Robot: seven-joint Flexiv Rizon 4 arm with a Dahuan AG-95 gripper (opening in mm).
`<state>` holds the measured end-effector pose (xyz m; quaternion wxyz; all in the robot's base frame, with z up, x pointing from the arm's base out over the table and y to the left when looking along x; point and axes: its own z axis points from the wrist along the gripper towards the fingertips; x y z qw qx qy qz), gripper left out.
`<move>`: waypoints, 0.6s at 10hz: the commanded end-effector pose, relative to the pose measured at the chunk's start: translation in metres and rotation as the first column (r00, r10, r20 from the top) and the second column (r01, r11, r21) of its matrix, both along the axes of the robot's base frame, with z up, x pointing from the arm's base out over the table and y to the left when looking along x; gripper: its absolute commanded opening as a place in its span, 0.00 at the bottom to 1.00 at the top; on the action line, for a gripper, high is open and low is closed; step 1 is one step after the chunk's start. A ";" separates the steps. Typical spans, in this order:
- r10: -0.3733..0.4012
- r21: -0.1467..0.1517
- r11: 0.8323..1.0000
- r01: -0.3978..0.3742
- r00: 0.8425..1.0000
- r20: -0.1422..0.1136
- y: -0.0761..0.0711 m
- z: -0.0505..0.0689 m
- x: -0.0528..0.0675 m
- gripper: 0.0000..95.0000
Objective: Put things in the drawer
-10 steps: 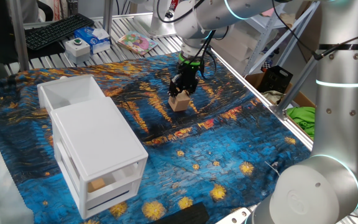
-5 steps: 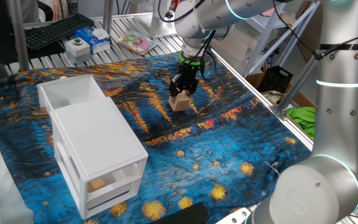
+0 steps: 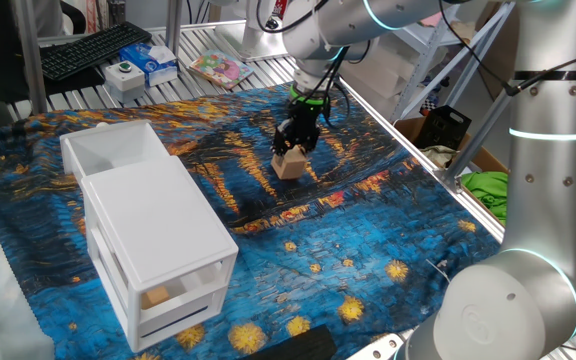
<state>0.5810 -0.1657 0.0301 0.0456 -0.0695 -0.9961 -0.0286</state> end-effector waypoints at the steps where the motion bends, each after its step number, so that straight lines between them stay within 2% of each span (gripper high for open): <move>1: -0.009 -0.007 1.000 0.009 1.000 0.002 0.004 0.004 -0.005 0.00; 4: -0.017 -0.007 1.000 0.017 1.000 0.003 0.009 0.007 -0.010 0.00; 6: -0.020 -0.008 1.000 0.020 1.000 0.003 0.008 0.006 -0.005 0.00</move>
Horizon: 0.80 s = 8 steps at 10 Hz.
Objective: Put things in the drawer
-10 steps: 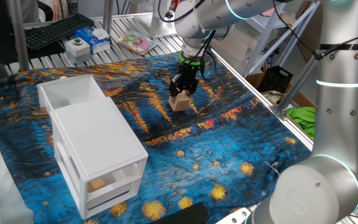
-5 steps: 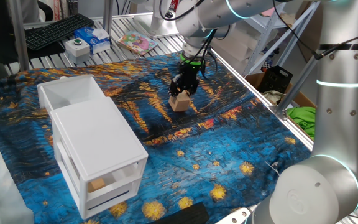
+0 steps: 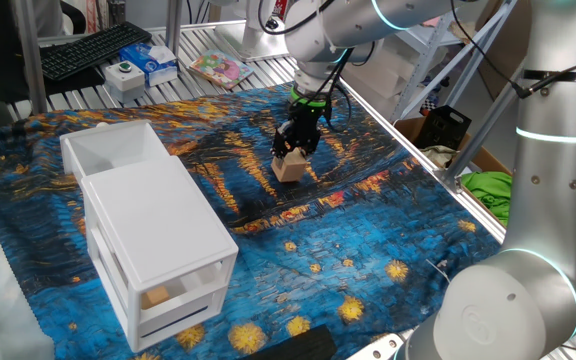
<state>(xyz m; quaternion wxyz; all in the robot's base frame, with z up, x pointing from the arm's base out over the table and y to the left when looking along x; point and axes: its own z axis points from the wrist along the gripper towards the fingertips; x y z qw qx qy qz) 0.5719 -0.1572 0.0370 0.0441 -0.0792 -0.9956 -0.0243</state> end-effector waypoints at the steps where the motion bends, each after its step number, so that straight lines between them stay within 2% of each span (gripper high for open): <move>1: 0.004 -0.001 1.000 -0.004 1.000 0.001 -0.002 -0.004 0.011 0.00; 2: 0.010 -0.003 1.000 -0.010 1.000 0.003 -0.005 -0.006 0.015 0.00; 8: 0.028 -0.012 1.000 -0.028 1.000 0.004 -0.005 -0.006 0.015 0.00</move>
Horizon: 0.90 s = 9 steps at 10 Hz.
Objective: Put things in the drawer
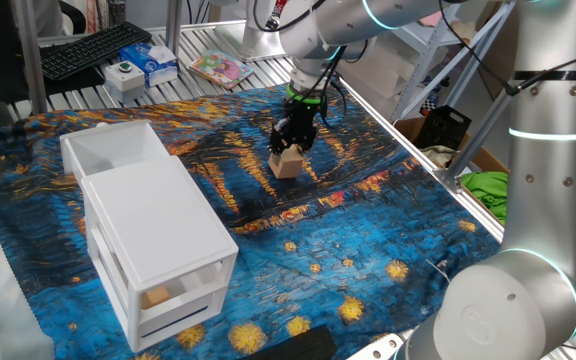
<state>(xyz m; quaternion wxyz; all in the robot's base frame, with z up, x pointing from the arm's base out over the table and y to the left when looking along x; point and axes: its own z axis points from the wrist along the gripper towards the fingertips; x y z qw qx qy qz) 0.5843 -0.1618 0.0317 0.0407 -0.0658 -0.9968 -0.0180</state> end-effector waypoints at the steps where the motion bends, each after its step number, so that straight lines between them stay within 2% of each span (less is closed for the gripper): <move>1: 0.002 -0.004 1.000 -0.002 1.000 -0.003 0.000 -0.001 0.002 0.00; 8: 0.033 -0.015 0.999 -0.032 0.999 0.020 0.000 -0.001 0.002 0.00; 9: 0.044 -0.017 0.999 -0.043 0.998 0.037 0.000 -0.001 0.002 0.00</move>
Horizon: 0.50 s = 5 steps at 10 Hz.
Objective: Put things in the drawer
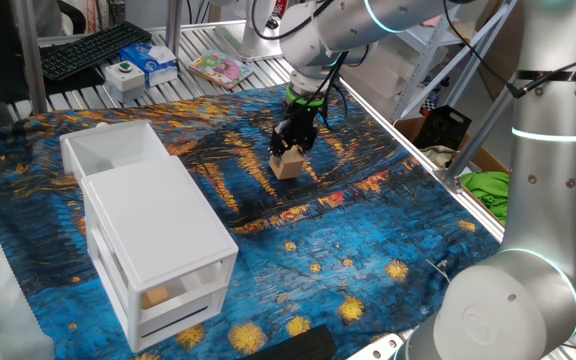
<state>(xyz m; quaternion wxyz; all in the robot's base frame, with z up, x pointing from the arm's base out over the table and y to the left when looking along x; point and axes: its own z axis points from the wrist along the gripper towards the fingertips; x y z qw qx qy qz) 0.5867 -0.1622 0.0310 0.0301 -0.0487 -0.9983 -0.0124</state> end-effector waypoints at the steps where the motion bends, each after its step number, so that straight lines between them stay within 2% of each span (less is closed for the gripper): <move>1: 0.020 -0.005 1.000 -0.019 0.999 0.034 0.000 0.000 0.000 0.00; 4: 0.041 -0.005 0.999 -0.041 0.997 0.062 0.000 0.000 0.000 0.00; 5: 0.053 0.005 0.999 -0.054 0.993 0.107 0.000 0.000 0.000 0.00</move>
